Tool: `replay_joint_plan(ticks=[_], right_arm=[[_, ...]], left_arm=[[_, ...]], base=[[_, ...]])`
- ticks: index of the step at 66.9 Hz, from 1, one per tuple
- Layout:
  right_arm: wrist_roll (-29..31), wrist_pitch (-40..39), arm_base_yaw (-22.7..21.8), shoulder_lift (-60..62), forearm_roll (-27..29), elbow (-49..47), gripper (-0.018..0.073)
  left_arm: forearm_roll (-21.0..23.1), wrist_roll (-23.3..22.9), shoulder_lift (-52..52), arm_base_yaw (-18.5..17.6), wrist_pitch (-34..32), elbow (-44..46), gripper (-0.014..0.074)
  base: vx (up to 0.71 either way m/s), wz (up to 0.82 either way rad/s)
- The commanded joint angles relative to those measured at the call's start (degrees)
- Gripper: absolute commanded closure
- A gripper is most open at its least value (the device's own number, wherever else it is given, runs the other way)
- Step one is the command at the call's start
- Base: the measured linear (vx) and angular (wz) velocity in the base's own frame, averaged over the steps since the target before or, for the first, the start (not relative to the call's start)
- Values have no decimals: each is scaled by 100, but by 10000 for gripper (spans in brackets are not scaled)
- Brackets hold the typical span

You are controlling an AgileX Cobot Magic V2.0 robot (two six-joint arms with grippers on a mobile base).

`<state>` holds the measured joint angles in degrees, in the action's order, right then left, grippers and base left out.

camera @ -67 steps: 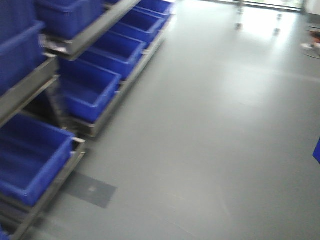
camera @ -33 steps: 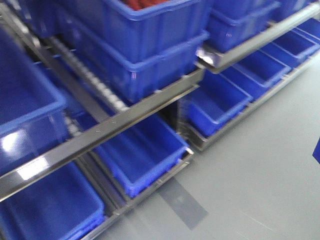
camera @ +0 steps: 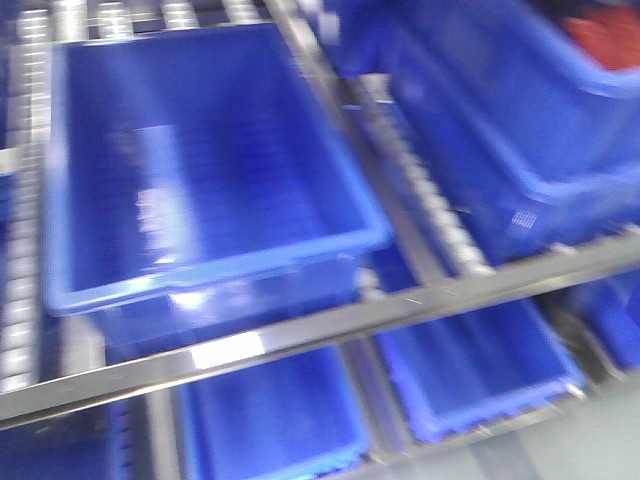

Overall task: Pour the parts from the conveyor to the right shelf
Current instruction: 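Turn toward the shelf and stop facing an empty blue bin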

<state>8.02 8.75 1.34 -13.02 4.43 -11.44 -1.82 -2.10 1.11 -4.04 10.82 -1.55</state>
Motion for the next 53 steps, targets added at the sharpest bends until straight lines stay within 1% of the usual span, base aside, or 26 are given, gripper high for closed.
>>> replay_joint_plan(ticks=[1, 13, 24, 38, 53], right_arm=[[61, -478, -25, -52, -12, -171, 561], [61, -478, -25, -52, -12, -171, 561], [61, -478, -25, -52, -12, -171, 561], [61, -478, -25, -52, -12, -171, 561], [61, -478, -25, -52, -12, -171, 561]], left_arm=[[10, -42, 20, -15, -402, 105, 603], [10, -42, 20, -15, -402, 105, 603], [10, -42, 20, -15, -402, 105, 603], [10, -42, 20, -15, -402, 105, 603], [10, -42, 20, -15, -402, 105, 603]], base=[[11, 72], [10, 65], [9, 42], [11, 21], [14, 6]])
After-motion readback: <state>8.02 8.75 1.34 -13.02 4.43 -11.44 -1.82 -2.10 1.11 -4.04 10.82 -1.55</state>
